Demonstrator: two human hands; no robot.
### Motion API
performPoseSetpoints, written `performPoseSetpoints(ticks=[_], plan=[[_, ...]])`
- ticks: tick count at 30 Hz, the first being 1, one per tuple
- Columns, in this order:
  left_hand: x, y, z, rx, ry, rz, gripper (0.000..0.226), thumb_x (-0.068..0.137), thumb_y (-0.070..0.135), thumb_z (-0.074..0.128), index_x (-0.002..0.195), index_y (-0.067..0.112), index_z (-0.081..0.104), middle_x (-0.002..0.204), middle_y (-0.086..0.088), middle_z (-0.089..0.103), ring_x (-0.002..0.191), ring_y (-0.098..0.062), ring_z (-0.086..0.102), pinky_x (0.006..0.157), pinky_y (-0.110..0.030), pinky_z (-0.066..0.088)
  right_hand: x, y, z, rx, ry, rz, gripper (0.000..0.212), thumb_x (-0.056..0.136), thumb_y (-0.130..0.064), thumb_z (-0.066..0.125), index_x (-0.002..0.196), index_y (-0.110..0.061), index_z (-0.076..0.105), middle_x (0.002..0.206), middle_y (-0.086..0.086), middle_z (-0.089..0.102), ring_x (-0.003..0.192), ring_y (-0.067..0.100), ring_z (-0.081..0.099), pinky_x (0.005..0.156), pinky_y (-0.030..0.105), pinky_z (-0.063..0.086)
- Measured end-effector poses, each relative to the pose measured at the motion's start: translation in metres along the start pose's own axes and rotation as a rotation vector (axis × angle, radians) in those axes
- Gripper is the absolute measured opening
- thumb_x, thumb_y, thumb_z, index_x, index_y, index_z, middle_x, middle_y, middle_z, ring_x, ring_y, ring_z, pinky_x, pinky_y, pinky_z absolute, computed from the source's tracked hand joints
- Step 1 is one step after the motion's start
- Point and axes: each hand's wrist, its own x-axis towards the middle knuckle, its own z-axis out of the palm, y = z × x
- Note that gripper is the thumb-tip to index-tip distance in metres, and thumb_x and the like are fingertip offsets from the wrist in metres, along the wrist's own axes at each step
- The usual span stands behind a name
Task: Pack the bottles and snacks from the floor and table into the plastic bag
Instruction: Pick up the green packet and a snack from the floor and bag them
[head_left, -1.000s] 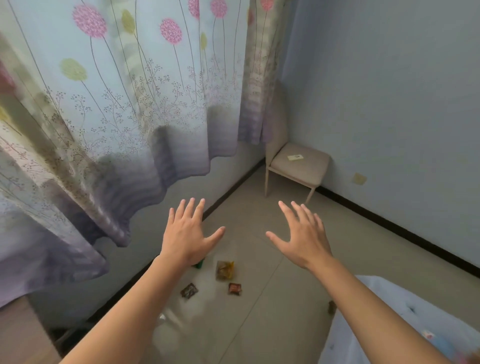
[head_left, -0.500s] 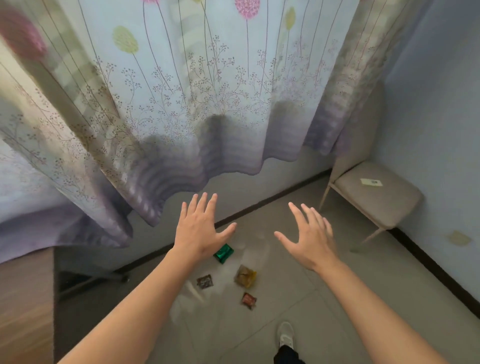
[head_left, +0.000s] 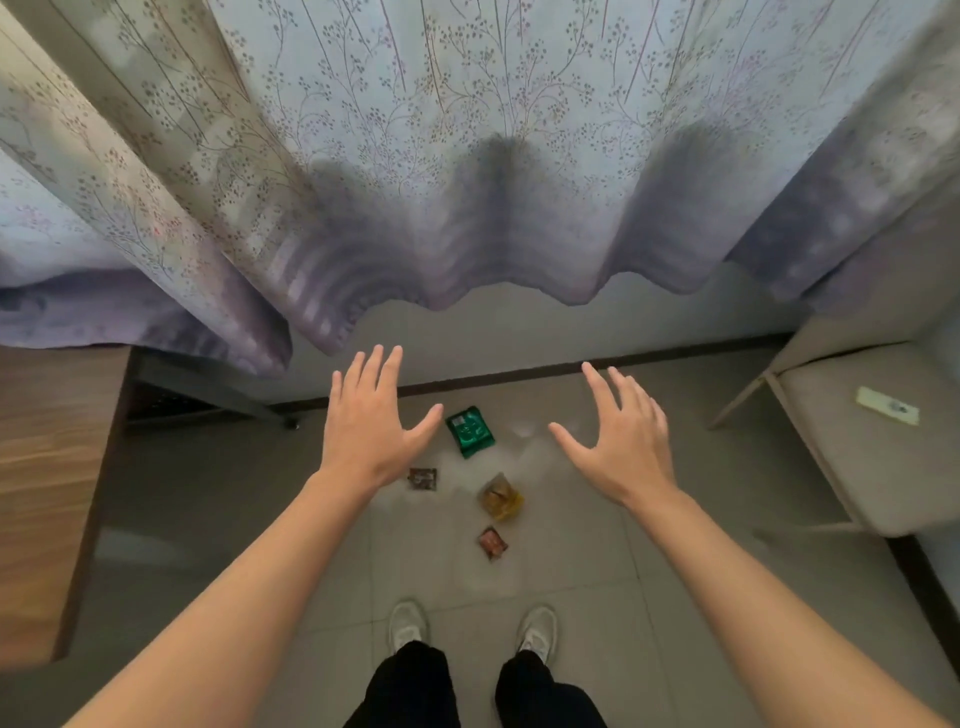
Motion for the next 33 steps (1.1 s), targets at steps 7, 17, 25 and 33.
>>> performPoseSetpoints(ticks=[7, 17, 25, 33], plan=[[0.053, -0.021, 0.051, -0.04, -0.049, 0.009, 0.082, 0.093, 0.066, 0.047, 0.16, 0.022, 0.029, 0.166, -0.01, 0.029, 0.155, -0.029, 0.017, 0.127, -0.051, 0.011, 0.039, -0.005, 0.065, -0.031, -0.049, -0.021, 0.089, 0.088, -0.076, 0.04, 0.162, -0.032, 0.017, 0.167, 0.012, 0.026, 0.155, 0.032, 0.02, 0.124, 0.053, 0.021], [0.114, -0.085, 0.17, -0.034, -0.132, 0.145, 0.092, 0.083, 0.074, 0.038, 0.157, 0.02, 0.033, 0.163, -0.014, 0.033, 0.153, -0.033, 0.022, 0.126, -0.051, 0.013, 0.06, -0.029, 0.199, 0.035, -0.038, 0.131, 0.089, 0.087, -0.073, 0.05, 0.162, -0.035, 0.018, 0.167, 0.011, 0.025, 0.155, 0.03, 0.02, 0.124, 0.051, 0.019], [0.145, -0.127, 0.262, -0.038, -0.204, 0.195, 0.085, 0.084, 0.071, 0.043, 0.156, 0.027, 0.036, 0.16, -0.013, 0.037, 0.15, -0.033, 0.027, 0.126, -0.051, 0.016, 0.066, -0.025, 0.306, 0.091, -0.014, 0.348, 0.09, 0.085, -0.075, 0.045, 0.161, -0.032, 0.023, 0.165, 0.013, 0.029, 0.152, 0.031, 0.025, 0.122, 0.053, 0.024], [0.18, -0.147, 0.381, -0.027, -0.21, 0.226, 0.092, 0.08, 0.072, 0.044, 0.16, 0.03, 0.028, 0.166, -0.009, 0.028, 0.154, -0.029, 0.019, 0.127, -0.048, 0.01, 0.071, 0.003, 0.43, 0.1, -0.103, 0.555, 0.097, 0.078, -0.084, 0.033, 0.161, -0.038, 0.014, 0.167, 0.009, 0.022, 0.154, 0.032, 0.019, 0.123, 0.053, 0.023]])
